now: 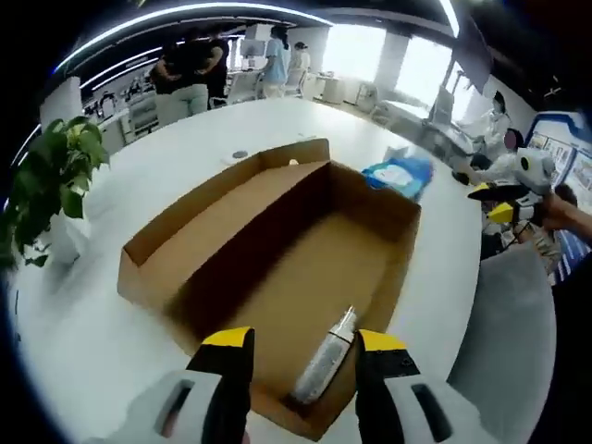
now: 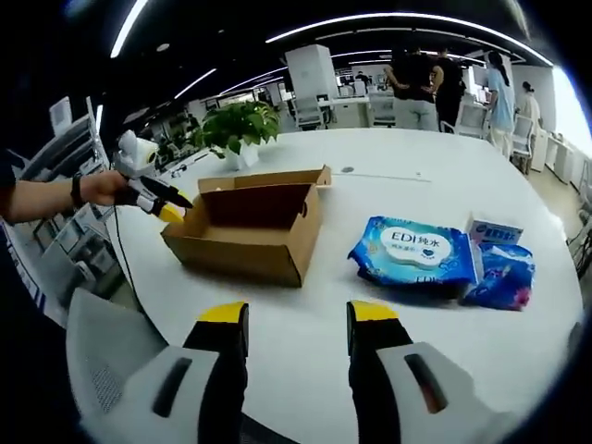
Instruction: Operate the shoe box by opening the lid, removing the specified soft item, and placing it in the target area until the item is outside and the box remains undamaged.
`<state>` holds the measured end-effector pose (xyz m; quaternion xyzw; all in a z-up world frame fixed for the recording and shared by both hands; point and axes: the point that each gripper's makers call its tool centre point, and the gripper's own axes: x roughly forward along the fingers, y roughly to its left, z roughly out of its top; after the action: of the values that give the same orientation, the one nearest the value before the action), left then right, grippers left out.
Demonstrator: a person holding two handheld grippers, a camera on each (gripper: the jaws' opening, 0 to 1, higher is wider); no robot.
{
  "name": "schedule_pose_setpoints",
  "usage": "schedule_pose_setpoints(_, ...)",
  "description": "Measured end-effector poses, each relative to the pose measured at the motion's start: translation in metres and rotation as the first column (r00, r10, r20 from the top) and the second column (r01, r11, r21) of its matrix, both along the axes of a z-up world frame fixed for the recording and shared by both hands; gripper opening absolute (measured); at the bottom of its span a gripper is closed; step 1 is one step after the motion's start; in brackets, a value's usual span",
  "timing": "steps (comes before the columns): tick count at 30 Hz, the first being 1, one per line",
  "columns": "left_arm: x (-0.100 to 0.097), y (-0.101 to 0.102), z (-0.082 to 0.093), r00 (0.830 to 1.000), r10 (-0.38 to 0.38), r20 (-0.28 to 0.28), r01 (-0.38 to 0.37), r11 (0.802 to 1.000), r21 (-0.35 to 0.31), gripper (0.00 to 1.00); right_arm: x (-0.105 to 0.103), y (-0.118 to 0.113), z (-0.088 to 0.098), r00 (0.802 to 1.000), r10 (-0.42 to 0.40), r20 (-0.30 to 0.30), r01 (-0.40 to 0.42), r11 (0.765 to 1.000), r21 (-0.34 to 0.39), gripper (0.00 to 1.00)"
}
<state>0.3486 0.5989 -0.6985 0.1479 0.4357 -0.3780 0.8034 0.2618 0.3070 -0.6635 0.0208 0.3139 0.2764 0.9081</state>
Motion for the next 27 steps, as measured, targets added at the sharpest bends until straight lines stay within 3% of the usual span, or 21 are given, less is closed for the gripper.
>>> schedule_pose_setpoints(4, -0.004, -0.003, -0.013, 0.993, -0.114, -0.027, 0.115, 0.992, 0.056, 0.44, -0.004, -0.003, 0.001, 1.0, -0.008, 0.0, 0.008, 1.0, 0.002, 0.39)
schedule_pose_setpoints(11, -0.002, -0.003, -0.034, 0.982, -0.177, -0.073, 0.183, 0.978, 0.101, 0.45, -0.01, -0.017, 0.005, 0.999, -0.041, 0.001, 0.041, 0.999, 0.005, 0.39)
schedule_pose_setpoints(18, -0.004, -0.012, -0.043, 0.966, -0.23, -0.114, 0.241, 0.966, 0.09, 0.48, -0.008, -0.031, 0.005, 0.996, -0.086, -0.002, 0.086, 0.996, 0.015, 0.39)
schedule_pose_setpoints(23, -0.009, -0.017, -0.044, 0.953, -0.273, -0.134, 0.286, 0.954, 0.089, 0.46, -0.007, -0.028, 0.008, 0.996, -0.089, -0.006, 0.089, 0.996, 0.026, 0.4)
schedule_pose_setpoints(27, -0.008, -0.018, -0.047, 0.952, -0.266, -0.151, 0.28, 0.957, 0.077, 0.49, -0.004, -0.027, 0.009, 0.995, -0.095, -0.01, 0.095, 0.995, 0.031, 0.39)
